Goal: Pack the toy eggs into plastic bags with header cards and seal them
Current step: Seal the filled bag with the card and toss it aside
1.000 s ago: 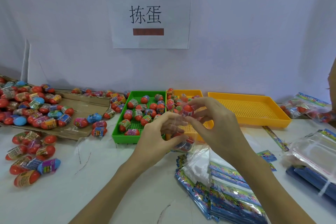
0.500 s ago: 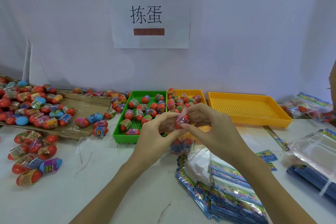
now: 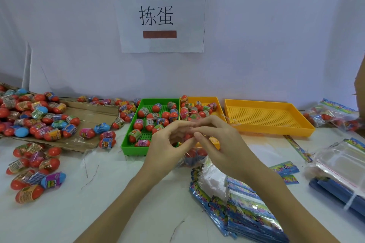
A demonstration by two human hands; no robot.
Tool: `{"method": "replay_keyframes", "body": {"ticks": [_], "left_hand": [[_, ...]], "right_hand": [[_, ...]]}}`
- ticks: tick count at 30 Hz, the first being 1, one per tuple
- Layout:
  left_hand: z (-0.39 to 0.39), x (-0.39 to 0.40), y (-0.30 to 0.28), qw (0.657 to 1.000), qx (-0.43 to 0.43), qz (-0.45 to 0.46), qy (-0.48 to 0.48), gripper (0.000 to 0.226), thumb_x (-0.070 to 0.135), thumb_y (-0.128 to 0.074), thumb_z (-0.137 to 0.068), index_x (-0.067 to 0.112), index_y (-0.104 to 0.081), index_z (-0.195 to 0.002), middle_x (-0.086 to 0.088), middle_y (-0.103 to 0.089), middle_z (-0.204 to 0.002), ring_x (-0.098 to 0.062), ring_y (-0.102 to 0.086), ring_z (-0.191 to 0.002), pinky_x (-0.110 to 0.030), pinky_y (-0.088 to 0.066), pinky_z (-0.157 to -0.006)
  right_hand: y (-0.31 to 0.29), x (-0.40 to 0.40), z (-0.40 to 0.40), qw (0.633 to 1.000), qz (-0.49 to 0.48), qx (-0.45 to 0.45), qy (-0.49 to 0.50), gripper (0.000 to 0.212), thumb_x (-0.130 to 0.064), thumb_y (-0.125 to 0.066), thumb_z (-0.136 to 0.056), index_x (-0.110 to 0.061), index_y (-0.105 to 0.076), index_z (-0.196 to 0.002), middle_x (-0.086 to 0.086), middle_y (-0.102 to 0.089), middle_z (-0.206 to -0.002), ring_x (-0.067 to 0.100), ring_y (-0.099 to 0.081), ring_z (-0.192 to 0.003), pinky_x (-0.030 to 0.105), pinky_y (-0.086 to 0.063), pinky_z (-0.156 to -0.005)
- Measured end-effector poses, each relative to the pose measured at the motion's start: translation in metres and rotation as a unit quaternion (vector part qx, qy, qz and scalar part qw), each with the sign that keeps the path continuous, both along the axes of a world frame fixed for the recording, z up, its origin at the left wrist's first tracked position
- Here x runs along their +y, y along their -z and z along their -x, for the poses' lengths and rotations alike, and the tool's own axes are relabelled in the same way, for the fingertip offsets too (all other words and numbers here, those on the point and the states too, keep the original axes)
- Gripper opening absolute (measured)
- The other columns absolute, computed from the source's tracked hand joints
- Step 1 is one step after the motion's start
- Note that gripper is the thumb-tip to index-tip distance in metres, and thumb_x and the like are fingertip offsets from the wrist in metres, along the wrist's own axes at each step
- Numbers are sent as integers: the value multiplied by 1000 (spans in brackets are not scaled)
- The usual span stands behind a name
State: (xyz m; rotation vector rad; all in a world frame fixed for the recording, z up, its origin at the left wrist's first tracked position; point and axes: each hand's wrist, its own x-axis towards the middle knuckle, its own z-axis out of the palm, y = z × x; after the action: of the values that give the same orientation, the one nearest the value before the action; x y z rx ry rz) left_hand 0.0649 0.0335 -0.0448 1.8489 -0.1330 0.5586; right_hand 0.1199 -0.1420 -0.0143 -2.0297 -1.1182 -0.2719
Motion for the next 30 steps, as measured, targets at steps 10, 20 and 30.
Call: {"method": "replay_keyframes", "body": {"ticks": [10,20,30], "left_hand": [[-5,18,-6,994,24,89,-66,21,24,-77,-91,21,-73,-112,3,-79,-101,-14,-74,-98,-27,-59,-88],[-5,16,-6,994,38,94,-36,17,18,-73,-95,17,-72,-111,0,-80,-100,-12,-75,-98,-19,-57,-86],[-4,12,-5,994,48,88,-32,20,22,-76,-92,21,-71,-111,8,-80,-96,-5,-74,-93,-19,-59,-82]], "right_hand": [[28,-17,-39,990,56,1,129,33,-11,-50,-107,-22,-67,-133,-5,-57,-144,15,-49,-136,33,-40,-114],[29,-6,-53,979,70,78,177,18,-19,-71,-95,-25,-74,-112,-4,-68,-115,23,-58,-117,44,-48,-100],[0,-8,-33,909,-273,305,79,40,-19,-61,-103,-23,-56,-143,4,-73,-117,16,-73,-105,31,-61,-90]]}}
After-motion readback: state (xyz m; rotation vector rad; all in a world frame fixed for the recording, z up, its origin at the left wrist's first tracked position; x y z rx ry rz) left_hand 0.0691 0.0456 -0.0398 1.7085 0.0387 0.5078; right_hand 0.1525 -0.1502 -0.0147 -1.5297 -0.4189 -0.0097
